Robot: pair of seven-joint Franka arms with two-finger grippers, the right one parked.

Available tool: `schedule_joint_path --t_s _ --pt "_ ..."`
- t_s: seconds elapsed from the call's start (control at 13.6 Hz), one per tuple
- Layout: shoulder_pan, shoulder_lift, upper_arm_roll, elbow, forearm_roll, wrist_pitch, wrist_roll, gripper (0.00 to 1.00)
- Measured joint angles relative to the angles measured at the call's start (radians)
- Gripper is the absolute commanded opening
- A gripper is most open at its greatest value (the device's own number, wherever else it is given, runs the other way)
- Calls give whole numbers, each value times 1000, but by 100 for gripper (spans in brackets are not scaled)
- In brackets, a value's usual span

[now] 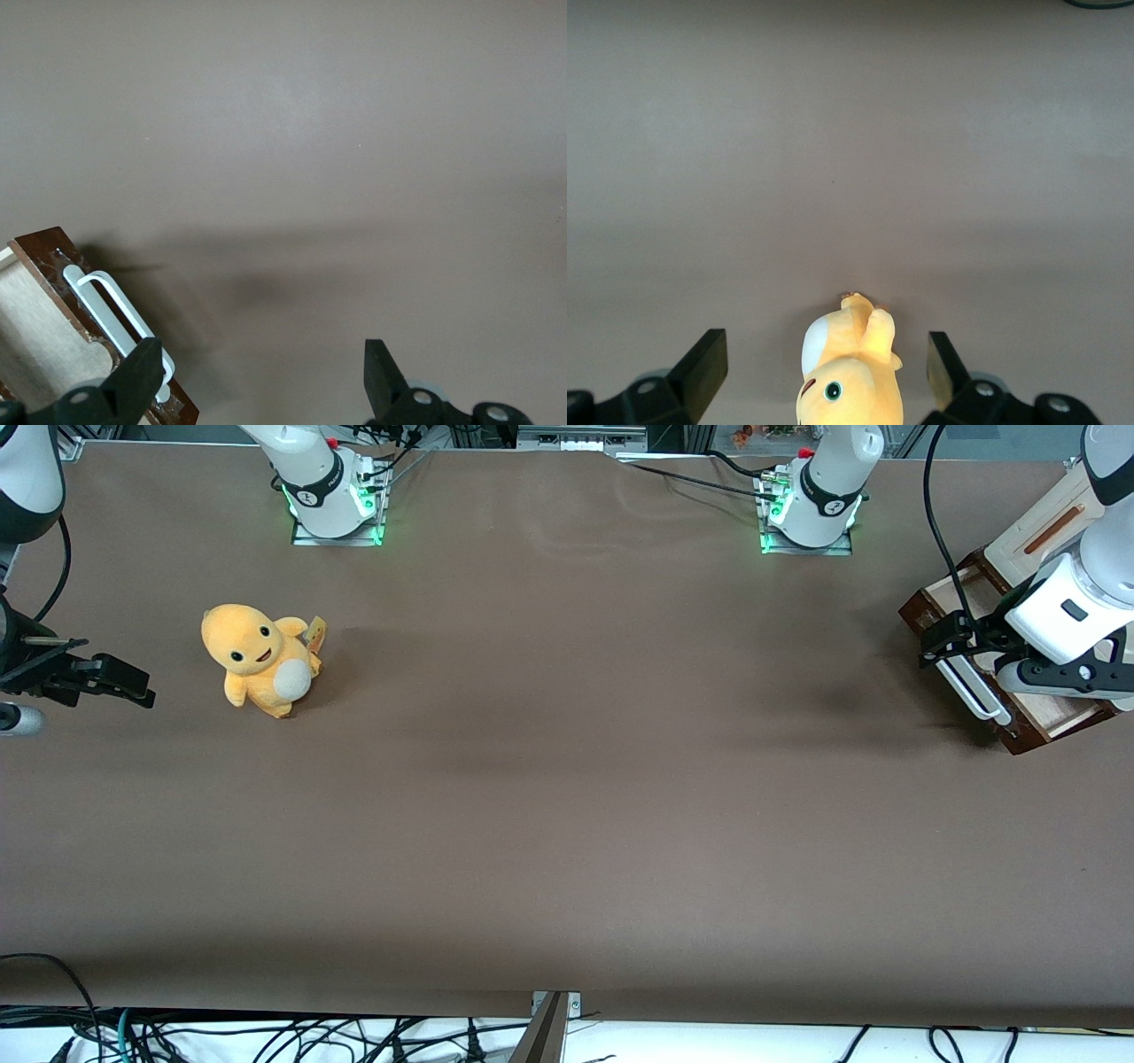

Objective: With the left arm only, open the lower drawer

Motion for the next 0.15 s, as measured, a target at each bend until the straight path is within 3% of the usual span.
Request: schedule_joint_path --t_s 0.15 --pt "0 -8 2 -12 0 4 0 100"
